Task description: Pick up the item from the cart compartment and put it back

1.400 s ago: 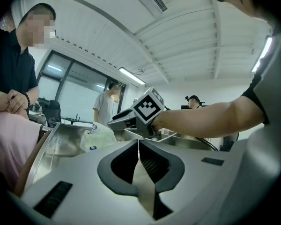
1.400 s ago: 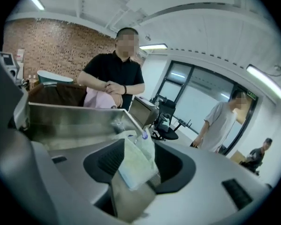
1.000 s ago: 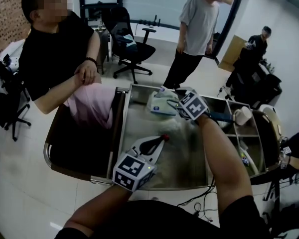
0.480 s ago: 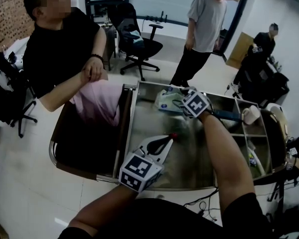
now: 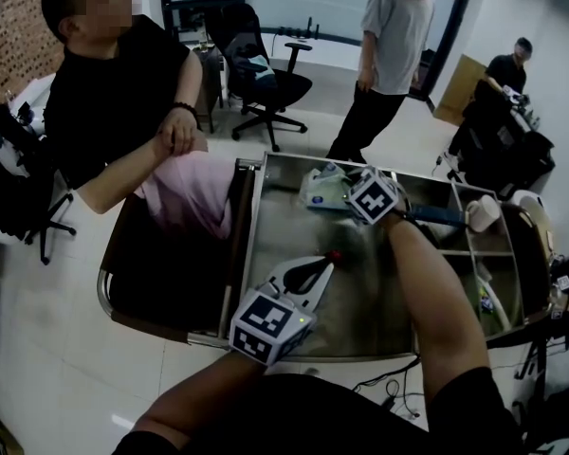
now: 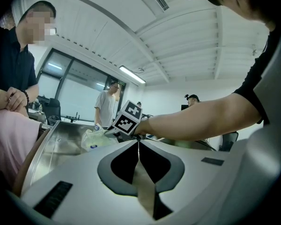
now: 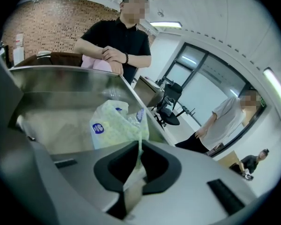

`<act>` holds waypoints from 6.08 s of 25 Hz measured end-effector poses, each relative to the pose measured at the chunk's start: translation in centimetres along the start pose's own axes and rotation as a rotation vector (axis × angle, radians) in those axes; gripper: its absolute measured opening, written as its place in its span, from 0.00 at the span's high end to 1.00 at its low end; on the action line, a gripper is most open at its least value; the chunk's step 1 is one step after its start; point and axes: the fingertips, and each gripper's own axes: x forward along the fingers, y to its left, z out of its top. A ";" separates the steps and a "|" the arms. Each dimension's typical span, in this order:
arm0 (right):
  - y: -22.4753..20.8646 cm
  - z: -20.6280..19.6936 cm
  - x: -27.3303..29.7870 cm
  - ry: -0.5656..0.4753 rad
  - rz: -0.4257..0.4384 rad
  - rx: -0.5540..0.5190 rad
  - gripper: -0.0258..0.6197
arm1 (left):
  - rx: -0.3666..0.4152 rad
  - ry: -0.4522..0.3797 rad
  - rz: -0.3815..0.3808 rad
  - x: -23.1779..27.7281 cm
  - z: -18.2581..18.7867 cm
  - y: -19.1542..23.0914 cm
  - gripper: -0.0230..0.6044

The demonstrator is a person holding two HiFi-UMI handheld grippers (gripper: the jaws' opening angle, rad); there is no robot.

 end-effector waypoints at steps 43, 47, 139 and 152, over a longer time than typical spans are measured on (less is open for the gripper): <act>10.3 -2.8 -24.1 -0.791 0.020 0.850 0.92 | 0.034 -0.073 0.059 -0.7 1.4 1.0 0.95; 10.7 -3.0 -23.8 -0.791 0.019 0.839 0.92 | 0.037 -0.074 0.072 -0.7 1.3 1.1 0.95; -0.6 3.5 -12.6 -0.367 -0.104 0.480 0.92 | 0.079 -0.079 0.099 -0.8 1.9 0.8 0.96; -0.1 3.4 -7.6 -0.240 -0.104 0.350 0.92 | 0.069 -0.083 0.107 -0.9 2.0 1.1 0.96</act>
